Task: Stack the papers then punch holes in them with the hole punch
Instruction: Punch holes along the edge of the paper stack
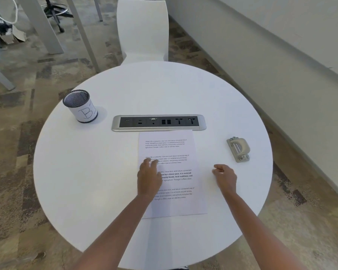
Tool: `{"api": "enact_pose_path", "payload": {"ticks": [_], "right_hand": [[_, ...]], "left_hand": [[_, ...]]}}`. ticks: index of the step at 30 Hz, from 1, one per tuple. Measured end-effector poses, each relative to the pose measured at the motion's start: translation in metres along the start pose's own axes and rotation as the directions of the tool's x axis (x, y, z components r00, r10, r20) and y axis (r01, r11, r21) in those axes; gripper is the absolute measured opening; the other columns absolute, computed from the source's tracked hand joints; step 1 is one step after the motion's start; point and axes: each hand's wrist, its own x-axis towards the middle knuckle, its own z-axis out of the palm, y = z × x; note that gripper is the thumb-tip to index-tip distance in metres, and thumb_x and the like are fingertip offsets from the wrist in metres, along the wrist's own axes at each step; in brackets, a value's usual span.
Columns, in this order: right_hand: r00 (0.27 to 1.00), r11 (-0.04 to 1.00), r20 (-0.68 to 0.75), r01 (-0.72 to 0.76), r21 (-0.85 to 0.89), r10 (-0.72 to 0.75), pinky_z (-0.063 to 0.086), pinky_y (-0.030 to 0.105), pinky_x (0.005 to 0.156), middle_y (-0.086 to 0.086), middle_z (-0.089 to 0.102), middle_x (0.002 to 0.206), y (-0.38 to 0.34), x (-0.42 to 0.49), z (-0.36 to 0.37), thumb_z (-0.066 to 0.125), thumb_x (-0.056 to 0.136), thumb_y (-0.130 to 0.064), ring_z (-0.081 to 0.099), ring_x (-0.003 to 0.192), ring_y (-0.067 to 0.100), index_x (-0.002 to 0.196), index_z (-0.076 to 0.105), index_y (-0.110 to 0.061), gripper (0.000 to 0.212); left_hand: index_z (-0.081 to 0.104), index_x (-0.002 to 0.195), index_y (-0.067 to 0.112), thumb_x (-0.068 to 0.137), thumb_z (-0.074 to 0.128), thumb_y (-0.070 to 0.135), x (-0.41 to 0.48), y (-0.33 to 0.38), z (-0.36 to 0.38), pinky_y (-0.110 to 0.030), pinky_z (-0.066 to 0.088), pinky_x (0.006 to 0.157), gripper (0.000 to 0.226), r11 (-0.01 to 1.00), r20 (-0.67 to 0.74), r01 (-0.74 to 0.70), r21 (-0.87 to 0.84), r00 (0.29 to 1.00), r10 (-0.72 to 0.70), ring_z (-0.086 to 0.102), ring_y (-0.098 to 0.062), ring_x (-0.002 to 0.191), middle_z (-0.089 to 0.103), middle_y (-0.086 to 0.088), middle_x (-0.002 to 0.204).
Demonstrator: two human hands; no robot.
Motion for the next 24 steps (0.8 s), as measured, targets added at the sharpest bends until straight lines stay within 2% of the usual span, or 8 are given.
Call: {"api": "enact_pose_path", "payload": {"ticks": [4,7,11,14,17,19,22,24], "right_hand": [[0.983,0.999,-0.183,0.039,0.023,-0.034,0.039,0.032,0.095,0.023,0.061,0.117,-0.004,0.029,-0.028,0.053,0.085,-0.001,0.054,0.112,0.033,0.112,0.062,0.003,0.029],[0.961,1.000,-0.276,-0.001,0.025,0.008,0.044,0.039,0.091,0.027,0.054,0.120,-0.007,0.053,-0.047,0.048,0.086,-0.002,0.055,0.108,0.040,0.116,0.059,0.003,0.032],[0.959,0.996,-0.270,-0.082,0.026,0.086,0.043,0.042,0.094,0.025,0.044,0.130,-0.002,0.078,-0.061,0.049,0.092,-0.016,0.051,0.113,0.041,0.126,0.050,0.002,0.039],[0.979,0.994,-0.169,-0.109,0.018,0.110,0.042,0.035,0.072,0.023,0.052,0.105,0.004,0.092,-0.066,0.047,0.091,-0.018,0.048,0.089,0.029,0.102,0.059,-0.004,0.022],[0.984,0.992,-0.130,-0.115,0.043,0.120,0.030,0.031,0.064,0.029,0.049,0.077,0.006,0.098,-0.069,0.047,0.090,-0.016,0.039,0.075,0.023,0.083,0.063,0.009,0.031],[0.984,0.990,-0.121,-0.119,0.075,0.128,0.027,0.029,0.056,0.016,0.044,0.061,0.006,0.100,-0.069,0.048,0.091,-0.019,0.037,0.066,0.023,0.074,0.059,0.002,0.029],[0.983,0.980,-0.082,-0.156,0.125,0.166,0.022,0.028,0.051,0.007,0.038,0.058,0.004,0.101,-0.070,0.050,0.090,-0.021,0.028,0.052,0.019,0.078,0.060,-0.001,0.026],[0.974,0.957,-0.058,-0.201,0.209,0.217,0.023,0.027,0.052,0.004,0.038,0.059,0.004,0.104,-0.070,0.053,0.089,-0.018,0.027,0.052,0.017,0.093,0.063,0.011,0.031]], "left_hand": [[0.033,0.141,0.014,0.094,0.041,0.017,0.001,0.018,0.014,-0.031,0.023,0.114,0.048,0.978,0.081,-0.172,0.116,0.983,0.163,0.018,-0.017,0.144,0.024,-0.007,0.154],[0.030,0.142,0.014,0.095,0.037,0.018,0.003,0.028,0.024,-0.030,0.019,0.116,0.048,0.948,0.116,-0.252,0.194,0.966,0.232,0.015,-0.019,0.145,0.023,-0.006,0.155],[0.031,0.142,0.014,0.096,0.036,0.019,0.002,0.035,0.033,-0.031,0.018,0.116,0.047,0.937,0.128,-0.265,0.228,0.962,0.241,0.015,-0.021,0.145,0.026,-0.006,0.154],[0.036,0.138,0.014,0.096,0.035,0.019,0.002,0.036,0.036,-0.030,0.021,0.114,0.043,0.937,0.126,-0.262,0.232,0.963,0.238,0.017,-0.020,0.145,0.031,-0.004,0.151],[0.039,0.137,0.015,0.095,0.037,0.018,0.003,0.035,0.037,-0.030,0.020,0.114,0.042,0.942,0.114,-0.253,0.221,0.966,0.233,0.018,-0.019,0.144,0.032,-0.003,0.150],[0.039,0.136,0.015,0.095,0.037,0.018,0.003,0.034,0.037,-0.029,0.020,0.114,0.042,0.941,0.106,-0.252,0.225,0.966,0.234,0.019,-0.019,0.144,0.032,-0.002,0.150],[0.040,0.136,0.016,0.095,0.037,0.018,0.003,0.035,0.038,-0.028,0.021,0.113,0.041,0.940,0.098,-0.249,0.234,0.968,0.231,0.019,-0.018,0.143,0.033,-0.002,0.149],[0.040,0.136,0.016,0.094,0.037,0.017,0.003,0.036,0.039,-0.028,0.021,0.113,0.042,0.944,0.092,-0.238,0.229,0.971,0.223,0.019,-0.018,0.144,0.033,-0.002,0.149]]}}
